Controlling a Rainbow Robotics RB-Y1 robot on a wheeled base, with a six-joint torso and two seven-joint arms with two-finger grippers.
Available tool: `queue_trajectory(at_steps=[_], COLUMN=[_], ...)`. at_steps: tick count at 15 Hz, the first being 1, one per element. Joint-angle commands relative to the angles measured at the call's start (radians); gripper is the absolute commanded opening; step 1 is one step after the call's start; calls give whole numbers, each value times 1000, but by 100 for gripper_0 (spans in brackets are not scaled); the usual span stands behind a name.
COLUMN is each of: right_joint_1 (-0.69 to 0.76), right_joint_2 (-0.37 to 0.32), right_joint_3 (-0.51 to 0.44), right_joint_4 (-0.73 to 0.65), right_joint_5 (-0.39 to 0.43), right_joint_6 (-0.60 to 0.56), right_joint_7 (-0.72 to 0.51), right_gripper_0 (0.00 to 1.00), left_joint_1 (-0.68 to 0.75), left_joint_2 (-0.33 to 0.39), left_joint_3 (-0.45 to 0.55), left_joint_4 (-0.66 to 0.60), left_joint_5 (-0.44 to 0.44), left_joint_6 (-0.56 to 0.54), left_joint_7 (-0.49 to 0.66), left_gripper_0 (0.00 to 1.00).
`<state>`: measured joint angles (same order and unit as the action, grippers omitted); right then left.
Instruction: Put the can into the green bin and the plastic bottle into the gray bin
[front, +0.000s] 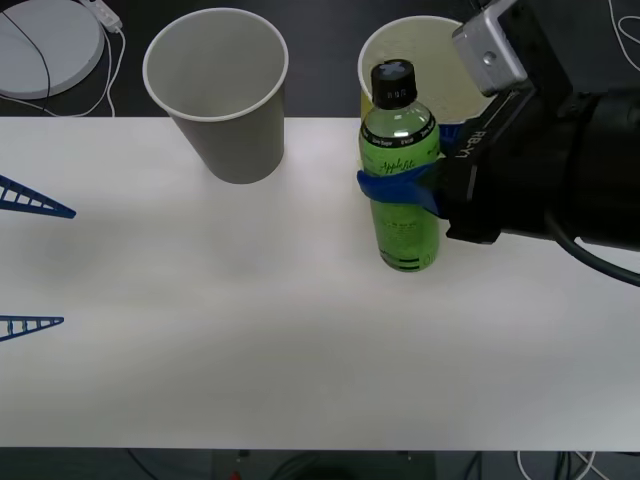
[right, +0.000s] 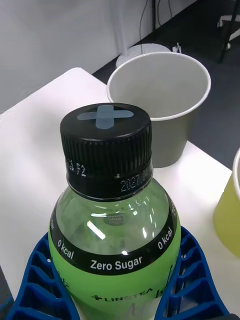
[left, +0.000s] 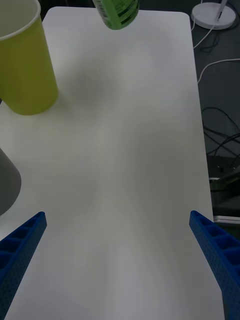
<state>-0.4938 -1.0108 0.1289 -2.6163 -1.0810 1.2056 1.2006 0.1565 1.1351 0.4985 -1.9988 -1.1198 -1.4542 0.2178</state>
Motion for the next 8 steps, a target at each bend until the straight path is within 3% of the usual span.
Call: queue_trajectory(at_steps=[1,8], right_joint_1=[-91,-351], right_joint_2=[3,90], right_joint_3=[74,236], right_joint_4=[38,254], right_joint_5=[24,47], right_joint_6=[20,103], right_joint_7=[-42,-84], right_gripper_0=[0,0], left_joint_1=[0,0], left_joint_2=[0,0], left_joint_3=[0,0], left_joint_4=[0,0], left_joint_5=[0,0], left_joint_6=[0,0], left_joint_7=[0,0], left_gripper_0=[100,100])
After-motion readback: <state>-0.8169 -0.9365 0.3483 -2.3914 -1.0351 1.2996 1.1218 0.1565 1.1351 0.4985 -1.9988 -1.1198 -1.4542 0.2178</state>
